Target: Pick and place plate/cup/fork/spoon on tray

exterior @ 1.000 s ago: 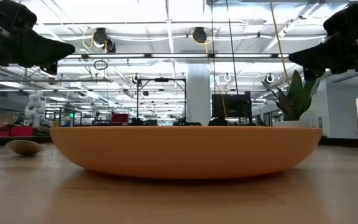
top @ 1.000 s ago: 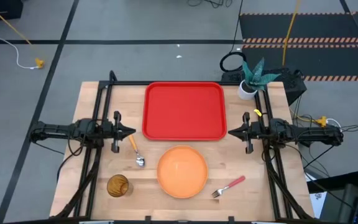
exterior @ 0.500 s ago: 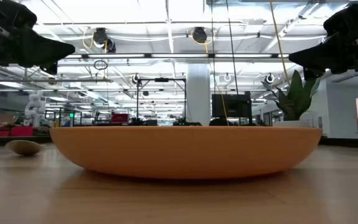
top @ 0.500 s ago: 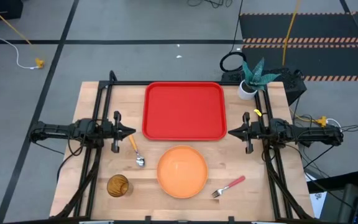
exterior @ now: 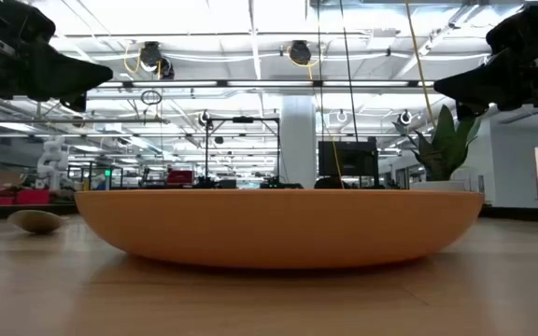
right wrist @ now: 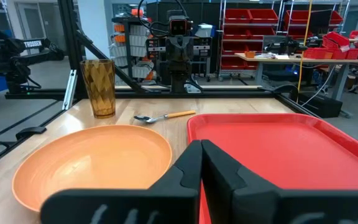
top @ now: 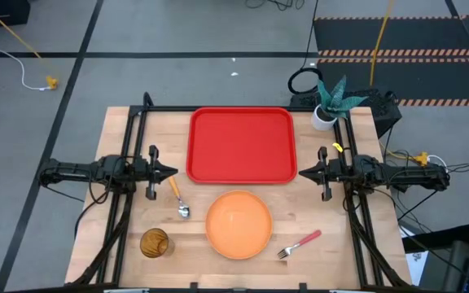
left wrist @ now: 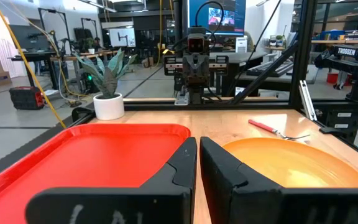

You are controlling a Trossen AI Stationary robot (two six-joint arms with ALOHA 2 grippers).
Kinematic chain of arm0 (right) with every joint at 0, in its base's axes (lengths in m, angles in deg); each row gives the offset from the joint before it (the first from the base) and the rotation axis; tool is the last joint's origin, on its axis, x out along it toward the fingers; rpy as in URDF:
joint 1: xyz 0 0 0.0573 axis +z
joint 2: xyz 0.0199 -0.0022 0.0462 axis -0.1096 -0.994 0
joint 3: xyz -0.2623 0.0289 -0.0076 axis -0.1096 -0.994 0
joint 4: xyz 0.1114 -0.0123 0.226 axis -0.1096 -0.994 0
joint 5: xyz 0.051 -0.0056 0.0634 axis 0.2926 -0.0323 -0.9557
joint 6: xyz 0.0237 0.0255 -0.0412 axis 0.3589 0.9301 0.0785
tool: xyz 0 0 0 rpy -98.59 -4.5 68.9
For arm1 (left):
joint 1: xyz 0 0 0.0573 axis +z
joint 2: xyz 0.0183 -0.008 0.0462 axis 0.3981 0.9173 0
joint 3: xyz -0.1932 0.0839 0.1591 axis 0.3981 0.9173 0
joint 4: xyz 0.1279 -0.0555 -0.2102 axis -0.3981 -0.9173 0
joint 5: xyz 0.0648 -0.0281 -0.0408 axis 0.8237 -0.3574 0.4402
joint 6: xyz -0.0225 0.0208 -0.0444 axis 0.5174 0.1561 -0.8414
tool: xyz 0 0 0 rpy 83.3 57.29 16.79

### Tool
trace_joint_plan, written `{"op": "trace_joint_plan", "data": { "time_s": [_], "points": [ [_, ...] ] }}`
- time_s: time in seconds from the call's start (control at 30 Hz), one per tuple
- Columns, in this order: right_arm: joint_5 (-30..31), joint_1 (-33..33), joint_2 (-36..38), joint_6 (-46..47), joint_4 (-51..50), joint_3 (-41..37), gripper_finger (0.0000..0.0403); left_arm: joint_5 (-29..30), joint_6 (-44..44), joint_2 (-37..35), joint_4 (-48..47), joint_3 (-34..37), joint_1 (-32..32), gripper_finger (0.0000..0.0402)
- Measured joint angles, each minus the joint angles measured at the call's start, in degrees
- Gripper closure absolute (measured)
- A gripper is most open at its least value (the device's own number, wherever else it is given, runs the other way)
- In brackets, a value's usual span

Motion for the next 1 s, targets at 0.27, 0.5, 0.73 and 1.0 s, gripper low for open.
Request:
{"op": "trace_joint_plan", "data": {
  "time_s": [0.27,0.5,0.73,1.0],
  "points": [
    [0.0,0.0,0.0,0.0,0.0,0.0,0.0403,0.0,0.0,0.0,0.0,0.0,0.0,0.0378],
    [0.0,0.0,0.0,0.0,0.0,0.0,0.0403,0.0,0.0,0.0,0.0,0.0,0.0,0.0378],
    [0.0,0.0,0.0,0.0,0.0,0.0,0.0403,0.0,0.2,0.0,0.0,0.0,0.0,0.0378],
    [0.9,0.0,0.0,-0.3,0.2,0.0,0.0403,0.1,4.3,0.0,0.0,0.0,0.0,0.0378]
  ]
}}
